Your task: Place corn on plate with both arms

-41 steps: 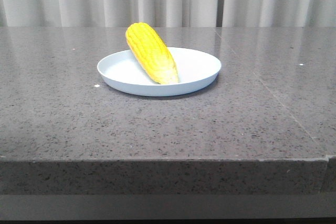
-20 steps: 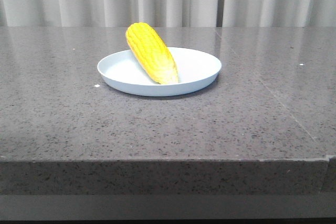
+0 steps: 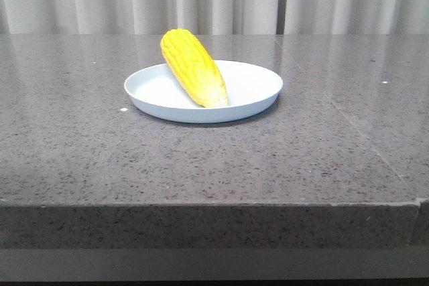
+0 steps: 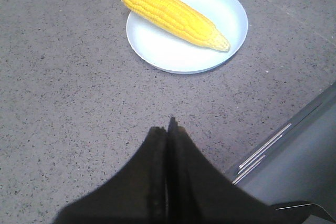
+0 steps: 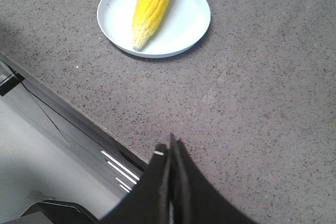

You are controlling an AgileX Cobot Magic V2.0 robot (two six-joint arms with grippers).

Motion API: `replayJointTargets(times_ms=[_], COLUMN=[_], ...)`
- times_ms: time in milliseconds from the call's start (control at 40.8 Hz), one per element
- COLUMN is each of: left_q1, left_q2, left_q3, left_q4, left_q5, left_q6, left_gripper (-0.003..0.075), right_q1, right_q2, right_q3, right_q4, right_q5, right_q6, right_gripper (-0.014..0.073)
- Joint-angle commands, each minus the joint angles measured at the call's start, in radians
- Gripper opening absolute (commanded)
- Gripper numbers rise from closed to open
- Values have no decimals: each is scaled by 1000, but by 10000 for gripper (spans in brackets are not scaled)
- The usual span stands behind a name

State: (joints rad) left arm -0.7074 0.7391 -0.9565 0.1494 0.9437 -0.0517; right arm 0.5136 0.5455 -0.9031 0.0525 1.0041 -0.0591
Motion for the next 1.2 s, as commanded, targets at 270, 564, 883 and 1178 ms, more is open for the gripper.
replayJointTargets(times_ms=[270,564,883,1178], left_q1=[-8,183,471,643], left_q2=[-17,-162,-459,-655], left_q3=[-17,84,436,788], left_q4=[5,-77,-296,-297], left_q5=[-72,-94,-477,-798], left_q6=[-11,-2,287,287], left_gripper=[-20,-20,-20,-20], right_q1=[-2,-2,-2,-2], right_q2=[4,4,4,4], right_q3=[-23,-23,-23,-23], right_q4=[-7,-7,-7,-7], right_q5=[-71,-72,-72,-72], right_q6=[0,0,0,0], right_gripper=[-87,-87,-87,-87])
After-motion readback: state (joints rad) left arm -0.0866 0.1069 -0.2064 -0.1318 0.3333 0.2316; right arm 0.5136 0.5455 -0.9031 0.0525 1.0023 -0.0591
